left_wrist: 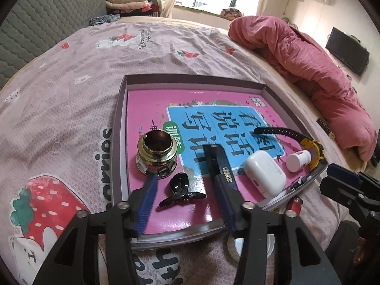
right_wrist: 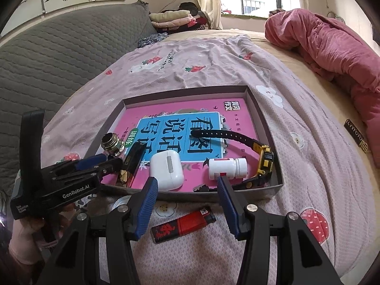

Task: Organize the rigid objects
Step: 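Withdraw both tools back out of the tray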

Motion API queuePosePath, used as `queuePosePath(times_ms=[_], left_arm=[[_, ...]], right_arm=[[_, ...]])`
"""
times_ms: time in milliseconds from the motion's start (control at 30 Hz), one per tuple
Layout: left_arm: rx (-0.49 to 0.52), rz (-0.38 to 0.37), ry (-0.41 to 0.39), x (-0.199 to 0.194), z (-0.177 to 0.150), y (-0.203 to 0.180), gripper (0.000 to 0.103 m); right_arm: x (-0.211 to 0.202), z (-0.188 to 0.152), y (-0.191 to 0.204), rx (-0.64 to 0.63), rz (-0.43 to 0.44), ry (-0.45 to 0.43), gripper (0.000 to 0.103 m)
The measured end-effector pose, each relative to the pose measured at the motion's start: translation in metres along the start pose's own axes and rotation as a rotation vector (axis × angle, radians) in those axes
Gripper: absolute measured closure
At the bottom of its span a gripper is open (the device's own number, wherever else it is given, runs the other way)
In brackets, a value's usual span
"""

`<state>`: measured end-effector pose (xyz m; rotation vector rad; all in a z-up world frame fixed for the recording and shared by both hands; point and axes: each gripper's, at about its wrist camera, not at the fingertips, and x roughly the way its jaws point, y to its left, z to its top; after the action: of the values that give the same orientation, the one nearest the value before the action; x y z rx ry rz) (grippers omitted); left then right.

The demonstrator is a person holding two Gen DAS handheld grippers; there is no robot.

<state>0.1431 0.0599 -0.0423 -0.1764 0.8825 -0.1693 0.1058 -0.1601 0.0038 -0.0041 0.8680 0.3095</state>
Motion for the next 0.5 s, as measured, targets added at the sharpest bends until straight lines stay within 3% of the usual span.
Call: queuePosePath(times_ms=[200,500], left_arm=[[-0.073,-0.028,-0.049,-0.016,-0.001,0.013,0.042],[-0.068,0.031,-0.122,-0.05,-0.009,0.011,0.041]], right_arm=[[-0.007,0.002,0.0,0.001,0.01,-0.017,0.051],[-0.02,0.0,-0.002,0.01,0.034,-0.035,0.051]])
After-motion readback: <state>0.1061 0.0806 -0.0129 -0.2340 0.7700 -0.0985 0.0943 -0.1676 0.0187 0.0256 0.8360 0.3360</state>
